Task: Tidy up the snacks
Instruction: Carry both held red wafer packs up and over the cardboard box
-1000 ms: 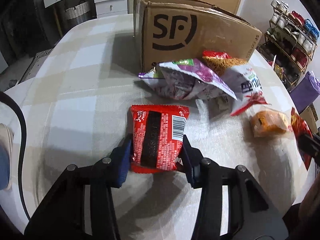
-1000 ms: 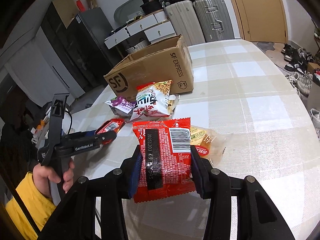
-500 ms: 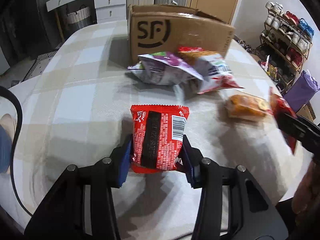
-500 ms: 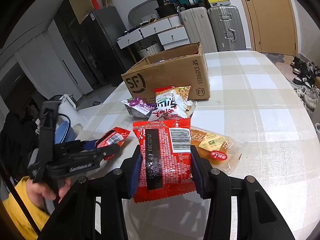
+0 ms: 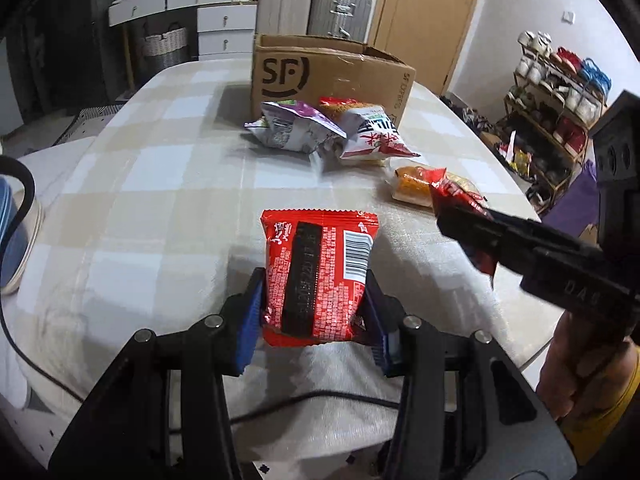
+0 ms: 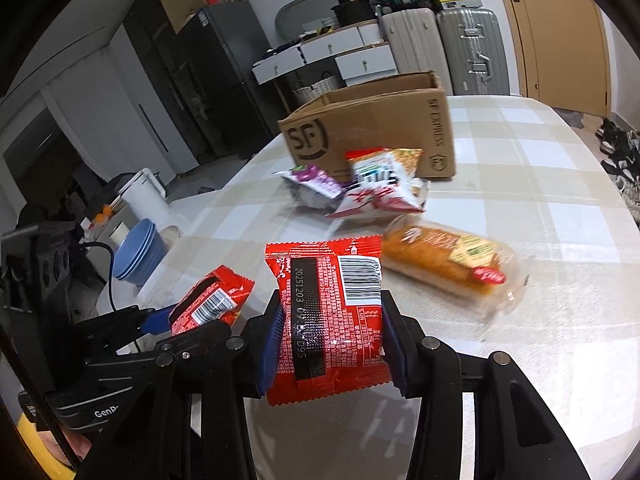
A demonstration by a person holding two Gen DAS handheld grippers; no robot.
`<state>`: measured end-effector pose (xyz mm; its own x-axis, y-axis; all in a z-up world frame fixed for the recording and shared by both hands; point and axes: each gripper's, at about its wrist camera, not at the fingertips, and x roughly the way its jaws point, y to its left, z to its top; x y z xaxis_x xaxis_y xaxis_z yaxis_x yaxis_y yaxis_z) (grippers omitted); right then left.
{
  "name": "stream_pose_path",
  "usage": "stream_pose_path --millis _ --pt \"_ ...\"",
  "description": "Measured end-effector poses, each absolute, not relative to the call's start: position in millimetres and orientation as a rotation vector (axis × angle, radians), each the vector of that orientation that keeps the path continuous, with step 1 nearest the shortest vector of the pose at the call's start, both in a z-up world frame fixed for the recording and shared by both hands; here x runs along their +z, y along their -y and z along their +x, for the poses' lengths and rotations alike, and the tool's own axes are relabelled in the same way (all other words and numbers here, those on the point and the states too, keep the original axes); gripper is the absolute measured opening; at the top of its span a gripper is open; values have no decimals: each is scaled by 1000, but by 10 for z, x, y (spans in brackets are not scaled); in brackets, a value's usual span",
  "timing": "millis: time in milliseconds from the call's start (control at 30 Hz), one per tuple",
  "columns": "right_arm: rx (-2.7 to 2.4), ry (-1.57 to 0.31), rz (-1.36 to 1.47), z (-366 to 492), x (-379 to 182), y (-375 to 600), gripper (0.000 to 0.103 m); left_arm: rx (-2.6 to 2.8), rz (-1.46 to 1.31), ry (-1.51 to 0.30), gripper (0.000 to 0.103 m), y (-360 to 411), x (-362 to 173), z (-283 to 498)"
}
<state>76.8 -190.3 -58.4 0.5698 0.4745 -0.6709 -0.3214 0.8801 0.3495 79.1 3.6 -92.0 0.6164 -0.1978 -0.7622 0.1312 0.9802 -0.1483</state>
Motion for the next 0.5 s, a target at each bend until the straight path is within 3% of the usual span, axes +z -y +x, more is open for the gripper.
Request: stream_pose_path --millis 500 --pt "531 -643 209 374 -26 1720 45 -256 -233 -790 42 -340 -377 501"
